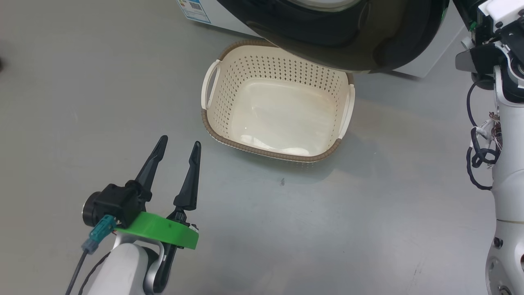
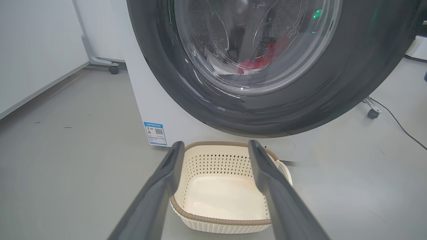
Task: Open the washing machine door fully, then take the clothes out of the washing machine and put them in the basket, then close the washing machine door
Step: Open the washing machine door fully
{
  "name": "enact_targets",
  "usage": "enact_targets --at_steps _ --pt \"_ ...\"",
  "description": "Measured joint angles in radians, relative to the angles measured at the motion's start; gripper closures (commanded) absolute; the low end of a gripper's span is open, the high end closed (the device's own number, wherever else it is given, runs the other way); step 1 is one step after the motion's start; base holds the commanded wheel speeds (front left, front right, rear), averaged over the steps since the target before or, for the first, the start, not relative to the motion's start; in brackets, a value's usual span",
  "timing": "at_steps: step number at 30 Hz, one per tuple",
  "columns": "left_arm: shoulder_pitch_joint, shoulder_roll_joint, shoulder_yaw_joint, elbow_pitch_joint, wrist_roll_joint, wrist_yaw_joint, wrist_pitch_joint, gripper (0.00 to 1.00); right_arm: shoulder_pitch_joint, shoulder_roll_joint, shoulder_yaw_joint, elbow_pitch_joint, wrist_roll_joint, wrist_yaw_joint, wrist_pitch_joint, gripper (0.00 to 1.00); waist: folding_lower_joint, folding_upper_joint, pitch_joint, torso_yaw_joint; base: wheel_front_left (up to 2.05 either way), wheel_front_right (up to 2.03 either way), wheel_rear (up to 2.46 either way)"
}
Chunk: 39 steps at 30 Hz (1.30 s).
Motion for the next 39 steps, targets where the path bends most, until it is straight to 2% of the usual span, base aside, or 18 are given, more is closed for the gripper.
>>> enact_targets --at_steps 18,39 --pt "-0.003 -0.002 0.003 0.031 0.0 0.0 0.0 0.0 0.058 0.037 0.023 0.108 0.123 -0.016 0.175 1.0 0.0 0.0 -0.088 -0.003 0.0 0.0 0.0" --pt "0.031 -0.002 0.006 0.045 0.014 0.0 0.0 0.0 0.177 0.074 0.081 0.137 0.241 -0.018 0.273 1.0 0.0 0.0 -0.184 0.014 0.0 0.0 0.0"
